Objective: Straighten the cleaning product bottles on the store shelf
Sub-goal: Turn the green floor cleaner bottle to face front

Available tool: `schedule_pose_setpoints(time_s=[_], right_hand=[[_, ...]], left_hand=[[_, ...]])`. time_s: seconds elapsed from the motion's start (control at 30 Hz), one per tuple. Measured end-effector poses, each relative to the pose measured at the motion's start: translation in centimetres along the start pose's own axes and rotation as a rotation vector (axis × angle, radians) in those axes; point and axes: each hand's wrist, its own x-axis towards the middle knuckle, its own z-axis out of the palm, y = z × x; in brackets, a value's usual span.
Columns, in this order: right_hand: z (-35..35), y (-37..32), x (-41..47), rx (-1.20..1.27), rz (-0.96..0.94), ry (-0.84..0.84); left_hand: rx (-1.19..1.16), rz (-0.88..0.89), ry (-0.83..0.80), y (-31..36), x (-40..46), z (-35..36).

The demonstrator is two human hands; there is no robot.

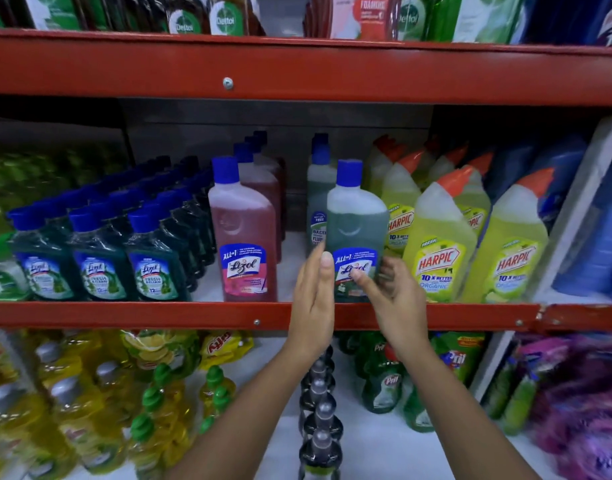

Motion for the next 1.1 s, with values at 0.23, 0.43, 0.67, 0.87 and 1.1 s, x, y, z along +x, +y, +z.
schedule_pose_setpoints(time_s=[0.23,0.43,0.67,0.87,1.1], right_hand=[[0.5,0.2,0.4,0.033,0.001,-0.012],[1.2,-0.4,0.4,-0.013,-0.020,-0.020],[1.5,-0.5,0.5,-0.042,-0.030,-0.011],[1.3,-0.6,0.5,-0.047,-0.038,-0.019],[1.3,-0.6,0.4,-0.069,-0.041,-0.037]], left_hand=[[0.000,-0.006,0.035,0.0,-0.2,-0.2],[0.027,-0.006,0.082,-0.6,0.2,-1.0],[0.014,0.026,0.110,-1.6,0.7,-1.0],[0.014,0.066,0.160,-1.6,0.7,-0.6],[-0.014,0.074,0.152,-1.0,0.2,-0.5]])
